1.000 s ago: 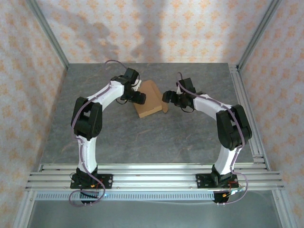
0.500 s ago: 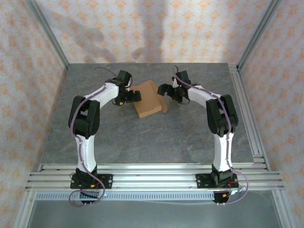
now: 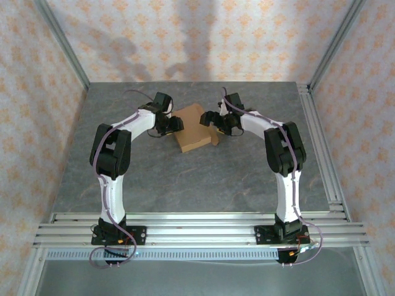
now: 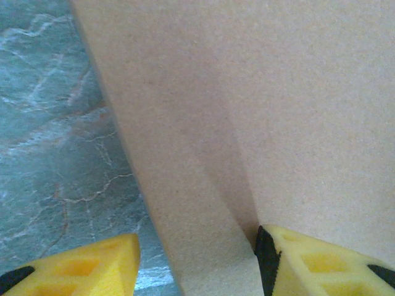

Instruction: Fold the paper box

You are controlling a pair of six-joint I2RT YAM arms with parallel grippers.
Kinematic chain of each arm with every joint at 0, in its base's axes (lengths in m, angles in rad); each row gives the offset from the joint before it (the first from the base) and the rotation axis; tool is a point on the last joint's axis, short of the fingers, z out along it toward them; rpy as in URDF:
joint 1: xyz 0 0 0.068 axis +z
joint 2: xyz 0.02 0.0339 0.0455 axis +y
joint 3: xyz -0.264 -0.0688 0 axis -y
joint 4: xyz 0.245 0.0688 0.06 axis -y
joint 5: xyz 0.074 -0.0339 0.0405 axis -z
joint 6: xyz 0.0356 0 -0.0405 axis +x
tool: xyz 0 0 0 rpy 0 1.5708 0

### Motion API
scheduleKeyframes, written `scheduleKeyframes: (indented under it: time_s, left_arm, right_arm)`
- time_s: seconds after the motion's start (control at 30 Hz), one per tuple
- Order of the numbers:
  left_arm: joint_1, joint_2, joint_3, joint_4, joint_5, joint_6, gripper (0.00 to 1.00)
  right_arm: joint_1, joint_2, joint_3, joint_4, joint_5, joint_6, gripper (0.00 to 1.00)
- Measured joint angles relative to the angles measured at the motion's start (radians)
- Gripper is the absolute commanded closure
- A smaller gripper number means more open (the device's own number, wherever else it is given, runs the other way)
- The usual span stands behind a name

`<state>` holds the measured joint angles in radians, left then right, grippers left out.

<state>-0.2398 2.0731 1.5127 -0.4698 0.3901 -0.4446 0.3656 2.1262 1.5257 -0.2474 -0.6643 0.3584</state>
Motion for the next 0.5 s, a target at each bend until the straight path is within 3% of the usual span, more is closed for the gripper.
scheduleKeyframes:
  time_s: [0.3, 0.5]
  left_arm:
    - [0.019, 0.0, -0.011, 0.02, 0.053, 0.02, 0.52]
    - [0.02, 0.0, -0.017, 0.032, 0.067, 0.018, 0.52]
  right_arm:
    - [0.0, 0.016, 0.004, -0.035, 0.013, 0.005, 0.06]
    - [-0.002, -0.058, -0.111, 0.0, 0.046, 0.038, 0.07]
